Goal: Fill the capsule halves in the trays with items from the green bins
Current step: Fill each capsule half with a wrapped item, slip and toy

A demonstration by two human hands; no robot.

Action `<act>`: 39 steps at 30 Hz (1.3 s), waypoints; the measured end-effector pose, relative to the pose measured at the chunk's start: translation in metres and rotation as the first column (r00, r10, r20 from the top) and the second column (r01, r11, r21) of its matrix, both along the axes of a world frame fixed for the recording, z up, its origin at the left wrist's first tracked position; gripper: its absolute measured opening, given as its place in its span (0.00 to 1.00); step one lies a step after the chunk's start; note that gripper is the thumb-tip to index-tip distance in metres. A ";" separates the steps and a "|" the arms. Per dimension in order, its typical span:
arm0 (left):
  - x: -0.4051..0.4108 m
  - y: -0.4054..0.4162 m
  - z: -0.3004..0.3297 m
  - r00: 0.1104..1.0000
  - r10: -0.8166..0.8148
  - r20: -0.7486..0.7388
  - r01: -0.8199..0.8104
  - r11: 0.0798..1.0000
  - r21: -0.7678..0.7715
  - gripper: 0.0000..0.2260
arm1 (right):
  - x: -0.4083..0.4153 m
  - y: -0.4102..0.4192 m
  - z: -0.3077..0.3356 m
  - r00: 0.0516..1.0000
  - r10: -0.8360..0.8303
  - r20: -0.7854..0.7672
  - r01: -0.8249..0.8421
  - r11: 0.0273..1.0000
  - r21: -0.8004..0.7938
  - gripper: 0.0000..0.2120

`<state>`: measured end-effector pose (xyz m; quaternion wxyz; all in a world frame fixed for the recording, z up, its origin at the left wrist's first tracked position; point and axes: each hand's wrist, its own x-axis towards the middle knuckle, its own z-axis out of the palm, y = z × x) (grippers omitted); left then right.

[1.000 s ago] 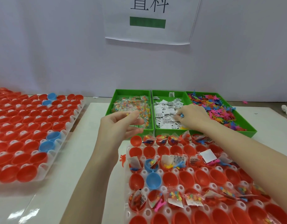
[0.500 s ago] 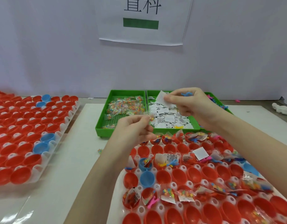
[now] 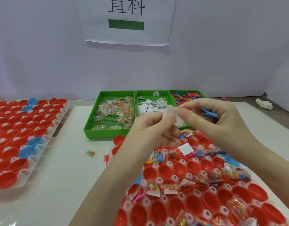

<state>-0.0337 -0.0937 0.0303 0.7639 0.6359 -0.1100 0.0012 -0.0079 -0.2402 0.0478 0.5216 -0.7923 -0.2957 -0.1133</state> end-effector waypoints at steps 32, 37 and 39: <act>-0.028 -0.053 -0.011 0.975 -0.203 0.093 0.207 0.978 -0.038 0.14 | -0.065 -0.036 -0.001 0.953 -0.160 -0.256 0.261 0.863 0.434 0.18; -0.029 -0.055 -0.009 0.989 -0.113 0.096 0.107 0.992 0.059 0.18 | -0.064 -0.045 -0.007 0.914 -0.106 -0.390 0.252 0.904 0.345 0.16; -0.030 -0.057 -0.007 0.989 -0.117 0.086 0.106 0.987 0.123 0.07 | -0.064 -0.049 -0.009 0.892 -0.033 -0.451 0.210 0.914 0.348 0.14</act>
